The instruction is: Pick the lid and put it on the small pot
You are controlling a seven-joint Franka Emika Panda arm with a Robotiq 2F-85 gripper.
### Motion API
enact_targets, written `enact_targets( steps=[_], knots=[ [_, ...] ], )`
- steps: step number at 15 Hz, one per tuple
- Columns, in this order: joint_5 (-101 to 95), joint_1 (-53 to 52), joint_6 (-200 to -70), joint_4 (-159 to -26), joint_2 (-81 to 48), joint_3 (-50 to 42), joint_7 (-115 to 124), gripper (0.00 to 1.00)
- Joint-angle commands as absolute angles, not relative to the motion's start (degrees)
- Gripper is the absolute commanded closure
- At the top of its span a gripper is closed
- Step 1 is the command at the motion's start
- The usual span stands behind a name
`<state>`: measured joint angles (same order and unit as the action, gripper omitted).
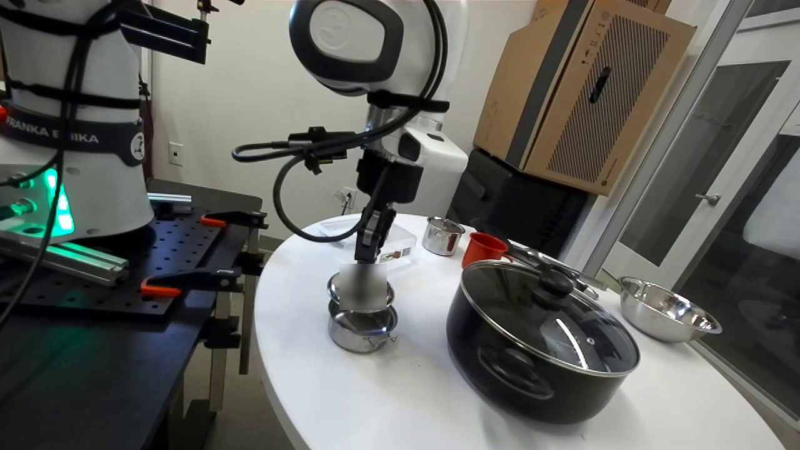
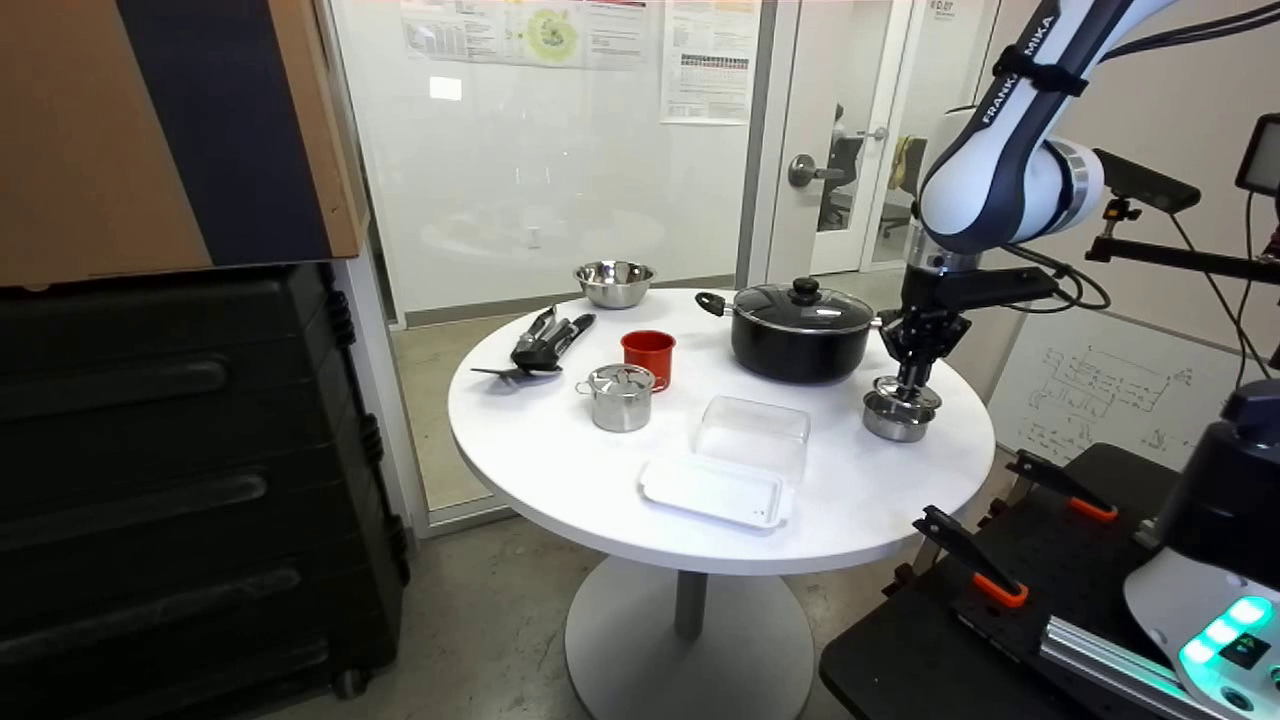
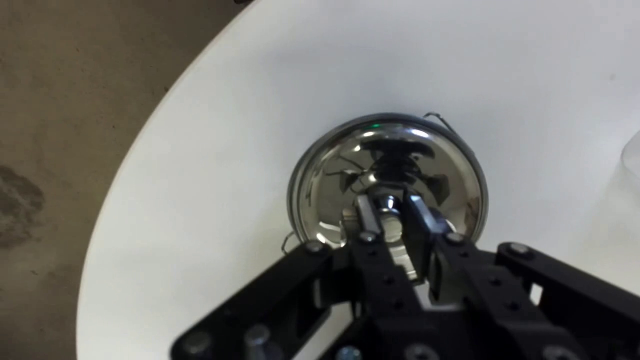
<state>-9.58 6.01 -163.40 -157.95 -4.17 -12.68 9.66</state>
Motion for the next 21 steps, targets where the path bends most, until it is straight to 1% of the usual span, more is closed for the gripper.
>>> enact_targets(
  steps=[1,10,21],
  knots=[
    [-12.68,6.78,-161.69,-159.34,-1.81,-13.54,12.72,0.95],
    [-12.79,6.65,-161.27,-156.46,-5.06,-13.31,16.97,0.95],
    [-11.65,6.48,-158.13,-151.53,-9.81,-14.35,16.26,0.95]
  ],
)
